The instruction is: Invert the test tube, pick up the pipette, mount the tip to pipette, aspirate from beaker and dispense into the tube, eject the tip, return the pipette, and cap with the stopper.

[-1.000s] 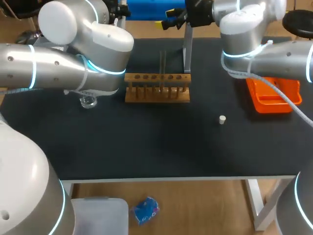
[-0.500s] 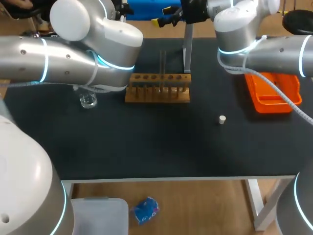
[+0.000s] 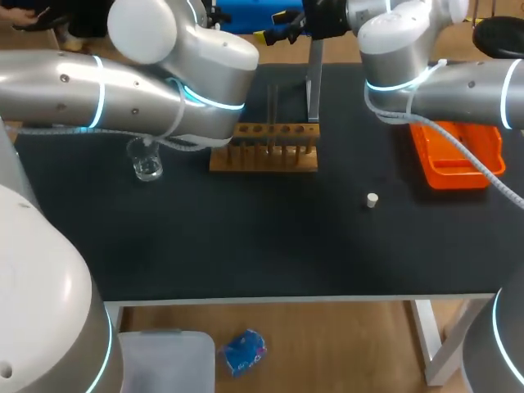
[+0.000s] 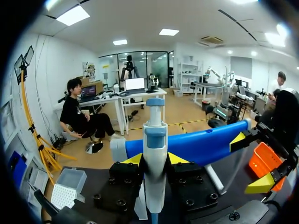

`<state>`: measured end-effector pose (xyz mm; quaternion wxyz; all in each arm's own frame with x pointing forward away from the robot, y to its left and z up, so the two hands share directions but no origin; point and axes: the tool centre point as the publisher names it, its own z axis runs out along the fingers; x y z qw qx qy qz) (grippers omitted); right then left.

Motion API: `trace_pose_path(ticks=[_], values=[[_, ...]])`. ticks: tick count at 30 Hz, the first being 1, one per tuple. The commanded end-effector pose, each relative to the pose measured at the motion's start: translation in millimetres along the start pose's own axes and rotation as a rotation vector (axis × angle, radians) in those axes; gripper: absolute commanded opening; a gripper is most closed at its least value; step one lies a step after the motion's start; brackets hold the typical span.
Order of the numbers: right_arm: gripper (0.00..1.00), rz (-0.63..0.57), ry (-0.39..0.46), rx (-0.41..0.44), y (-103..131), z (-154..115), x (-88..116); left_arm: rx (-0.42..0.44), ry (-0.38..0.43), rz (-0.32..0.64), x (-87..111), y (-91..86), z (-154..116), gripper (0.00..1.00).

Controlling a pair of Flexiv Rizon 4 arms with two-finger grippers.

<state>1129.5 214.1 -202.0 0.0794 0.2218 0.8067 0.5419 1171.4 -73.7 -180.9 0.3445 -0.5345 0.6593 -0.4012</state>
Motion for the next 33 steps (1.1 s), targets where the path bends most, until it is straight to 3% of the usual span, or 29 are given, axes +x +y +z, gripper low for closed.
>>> trace_pose_path(ticks=[1,33], values=[[1.00,0.000,0.003,0.005,1.0,-0.6,-0.9,-0.007,-0.019,0.000,2.4,-2.7,5.8,0.00],[1.00,0.000,0.003,0.005,1.0,-0.6,-0.9,-0.029,-0.074,0.007,-7.6,-1.6,20.6,0.00]])
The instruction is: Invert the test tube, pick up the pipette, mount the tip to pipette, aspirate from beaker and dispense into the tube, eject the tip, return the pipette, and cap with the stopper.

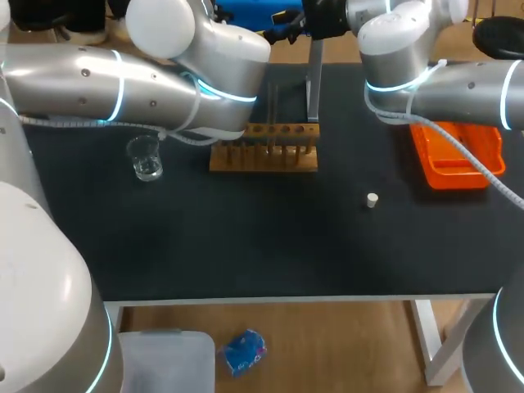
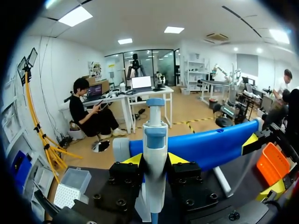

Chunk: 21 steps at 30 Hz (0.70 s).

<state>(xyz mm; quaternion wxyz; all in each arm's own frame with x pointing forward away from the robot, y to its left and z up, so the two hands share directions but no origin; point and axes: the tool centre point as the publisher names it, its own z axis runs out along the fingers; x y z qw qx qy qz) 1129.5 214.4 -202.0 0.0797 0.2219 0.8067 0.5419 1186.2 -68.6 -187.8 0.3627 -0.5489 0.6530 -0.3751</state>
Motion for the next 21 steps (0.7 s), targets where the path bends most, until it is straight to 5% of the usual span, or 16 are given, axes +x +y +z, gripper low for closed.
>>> trace_pose_path(ticks=[1,21], values=[[1.00,0.000,0.004,0.005,1.0,-0.8,-1.0,-0.011,-0.009,0.000,0.2,-1.9,5.8,0.00],[1.00,0.000,0.004,0.005,1.0,-0.8,-1.0,-0.045,-0.038,0.009,2.0,7.7,2.3,0.00]])
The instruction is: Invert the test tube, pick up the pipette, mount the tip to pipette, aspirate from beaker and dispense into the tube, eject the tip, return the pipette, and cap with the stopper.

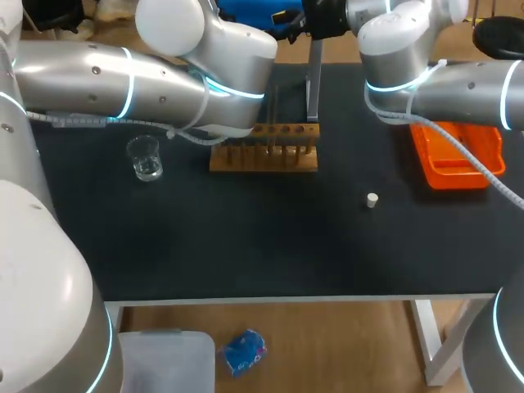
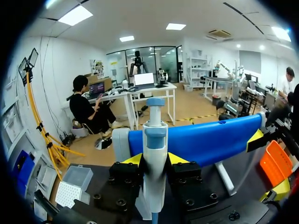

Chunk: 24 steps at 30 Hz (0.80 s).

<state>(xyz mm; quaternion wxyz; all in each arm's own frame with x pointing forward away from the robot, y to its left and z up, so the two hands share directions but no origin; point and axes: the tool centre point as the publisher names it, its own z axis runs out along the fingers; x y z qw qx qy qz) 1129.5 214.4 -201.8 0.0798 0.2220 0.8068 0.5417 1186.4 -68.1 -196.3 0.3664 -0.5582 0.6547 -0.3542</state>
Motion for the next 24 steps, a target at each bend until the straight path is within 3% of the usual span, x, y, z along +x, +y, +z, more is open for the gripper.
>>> trace_pose_path(ticks=[1,24], values=[[1.00,0.000,0.004,0.005,0.8,-0.8,-1.1,-0.017,-0.005,0.001,2.3,1.8,-2.0,0.00],[1.00,0.000,0.004,0.005,0.8,-0.8,-1.1,-0.081,-0.002,-0.006,5.7,21.7,6.8,0.00]])
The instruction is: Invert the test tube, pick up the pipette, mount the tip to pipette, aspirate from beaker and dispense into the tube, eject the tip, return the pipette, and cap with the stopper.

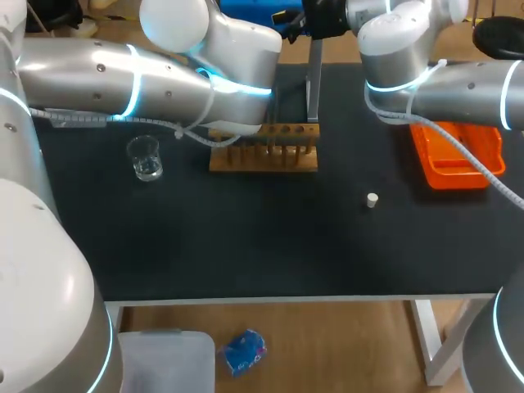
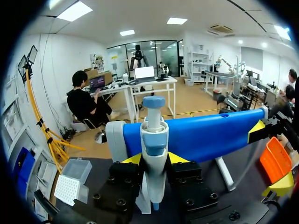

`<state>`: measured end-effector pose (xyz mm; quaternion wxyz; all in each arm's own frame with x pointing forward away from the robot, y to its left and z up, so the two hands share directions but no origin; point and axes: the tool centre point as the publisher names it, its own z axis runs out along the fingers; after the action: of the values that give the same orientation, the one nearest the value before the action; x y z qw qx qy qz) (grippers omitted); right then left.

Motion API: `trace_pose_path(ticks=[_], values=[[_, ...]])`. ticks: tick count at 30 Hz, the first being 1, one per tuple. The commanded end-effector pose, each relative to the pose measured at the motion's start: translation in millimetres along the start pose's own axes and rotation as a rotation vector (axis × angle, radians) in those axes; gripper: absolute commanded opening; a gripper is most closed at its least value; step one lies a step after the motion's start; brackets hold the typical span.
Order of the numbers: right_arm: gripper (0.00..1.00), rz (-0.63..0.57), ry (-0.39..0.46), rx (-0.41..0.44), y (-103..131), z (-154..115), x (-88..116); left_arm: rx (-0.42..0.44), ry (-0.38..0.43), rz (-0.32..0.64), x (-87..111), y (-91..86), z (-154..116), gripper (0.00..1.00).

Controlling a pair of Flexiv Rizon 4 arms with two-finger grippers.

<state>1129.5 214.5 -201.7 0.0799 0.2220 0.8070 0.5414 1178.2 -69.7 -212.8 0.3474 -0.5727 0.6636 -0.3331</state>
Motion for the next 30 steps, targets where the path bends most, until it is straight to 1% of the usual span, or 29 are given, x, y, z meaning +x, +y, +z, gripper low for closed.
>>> trace_pose_path(ticks=[1,12,13,14,15,17,19,20,21,22,24,25,30], values=[[1.00,0.000,0.004,0.004,0.7,-0.8,-1.1,-0.018,0.000,0.001,2.0,4.1,6.9,0.00],[1.00,0.000,0.004,0.004,0.7,-0.8,-1.1,-0.039,0.002,-0.002,2.7,8.9,7.9,0.00],[1.00,0.000,0.004,0.004,0.7,-0.8,-1.1,-0.040,0.001,-0.003,2.5,9.1,7.5,0.10],[1.00,0.000,0.004,0.004,0.7,-0.8,-1.1,-0.041,-0.001,-0.004,2.4,9.4,6.9,0.39],[1.00,0.000,0.004,0.004,0.7,-0.8,-1.1,-0.042,-0.001,-0.005,2.3,9.6,6.2,0.46],[1.00,0.000,0.004,0.004,0.7,-0.8,-1.1,-0.042,-0.001,-0.007,2.4,10.2,4.6,0.50],[1.00,0.000,0.004,0.004,0.7,-0.8,-1.1,-0.043,-0.001,-0.011,2.5,10.7,3.3,0.49],[1.00,0.000,0.004,0.004,0.7,-0.8,-1.1,-0.043,-0.001,-0.012,2.6,10.8,2.5,0.51],[1.00,0.000,0.004,0.004,0.7,-0.8,-1.1,-0.042,-0.001,-0.013,2.7,10.8,1.7,0.55],[1.00,0.000,0.004,0.004,0.7,-0.8,-1.1,-0.042,-0.001,-0.015,2.7,10.7,0.8,0.55],[1.00,0.000,0.004,0.004,0.7,-0.8,-1.1,-0.040,-0.003,-0.018,2.7,10.3,-1.8,0.57],[1.00,0.000,0.004,0.004,0.7,-0.8,-1.1,-0.039,-0.004,-0.019,2.9,10.0,-3.8,0.56],[1.00,0.000,0.004,0.004,0.7,-0.8,-1.1,-0.036,-0.005,-0.024,4.6,10.6,-14.8,0.60]])
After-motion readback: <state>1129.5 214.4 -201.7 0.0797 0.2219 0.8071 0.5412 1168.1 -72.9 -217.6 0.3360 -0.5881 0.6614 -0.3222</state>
